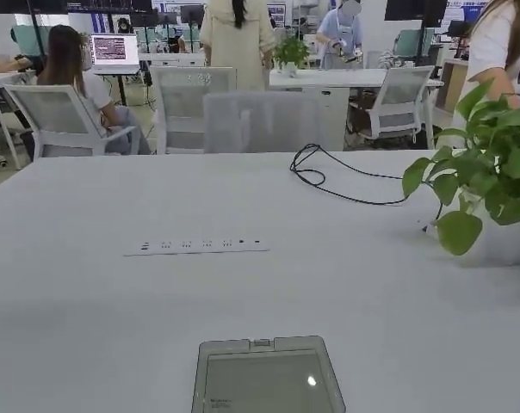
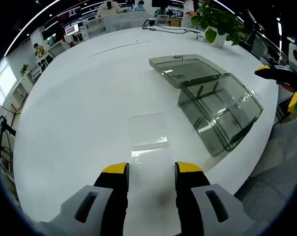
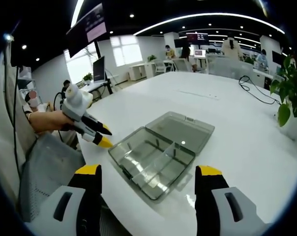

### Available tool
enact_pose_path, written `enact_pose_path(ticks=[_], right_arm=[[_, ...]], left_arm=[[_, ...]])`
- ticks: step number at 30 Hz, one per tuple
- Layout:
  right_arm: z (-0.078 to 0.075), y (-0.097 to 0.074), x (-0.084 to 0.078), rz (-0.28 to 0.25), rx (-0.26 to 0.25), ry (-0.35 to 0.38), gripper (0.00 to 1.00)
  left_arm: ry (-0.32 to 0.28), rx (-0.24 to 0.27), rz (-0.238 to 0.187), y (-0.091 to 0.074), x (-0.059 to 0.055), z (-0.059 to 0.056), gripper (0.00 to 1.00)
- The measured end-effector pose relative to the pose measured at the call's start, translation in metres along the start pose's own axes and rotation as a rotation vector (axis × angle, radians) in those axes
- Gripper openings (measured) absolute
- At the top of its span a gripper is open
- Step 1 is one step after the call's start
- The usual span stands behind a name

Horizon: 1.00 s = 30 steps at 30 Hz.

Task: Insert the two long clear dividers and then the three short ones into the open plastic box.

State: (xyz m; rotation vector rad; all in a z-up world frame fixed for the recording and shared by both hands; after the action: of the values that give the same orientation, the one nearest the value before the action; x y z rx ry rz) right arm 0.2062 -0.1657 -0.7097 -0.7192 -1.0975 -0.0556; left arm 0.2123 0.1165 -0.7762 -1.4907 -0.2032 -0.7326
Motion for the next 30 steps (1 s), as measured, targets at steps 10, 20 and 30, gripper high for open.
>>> enact_pose_path(ticks=[10, 20, 30], right_arm=[[-0.0006, 0.001, 0.0006, -0.006, 0.0, 0.012, 0.77], [0.0008, 0.0046, -0.0025, 0.026, 0.002, 0.005, 0.75], [0.0016, 0.0056, -0.0007, 0.032, -0.005, 0.019, 0.74]], left_arm=[[0.01, 0.005, 0.024, 0.0029, -0.0001, -0.0006, 0.33], [0.01, 0.002, 0.087, 0.0049, 0.0053, -0.0005, 0.33], [-0.062, 0.008, 0.097, 0.0045, 0.0051, 0.0017, 0.31]])
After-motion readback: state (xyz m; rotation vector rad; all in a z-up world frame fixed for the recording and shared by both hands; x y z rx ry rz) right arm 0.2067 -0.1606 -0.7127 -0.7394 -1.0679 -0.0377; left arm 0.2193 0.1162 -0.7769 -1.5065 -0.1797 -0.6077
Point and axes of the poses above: the centre of the closed fingertips' face, and the gripper's own axes: y roughly forward along the fingers, z roughly to its left, x roughly out of its top, the point moved 8 cm from there along -y, roughly backward along the fingers, and after that the axes turned 8 degrees about x, right-handed, at the moved point
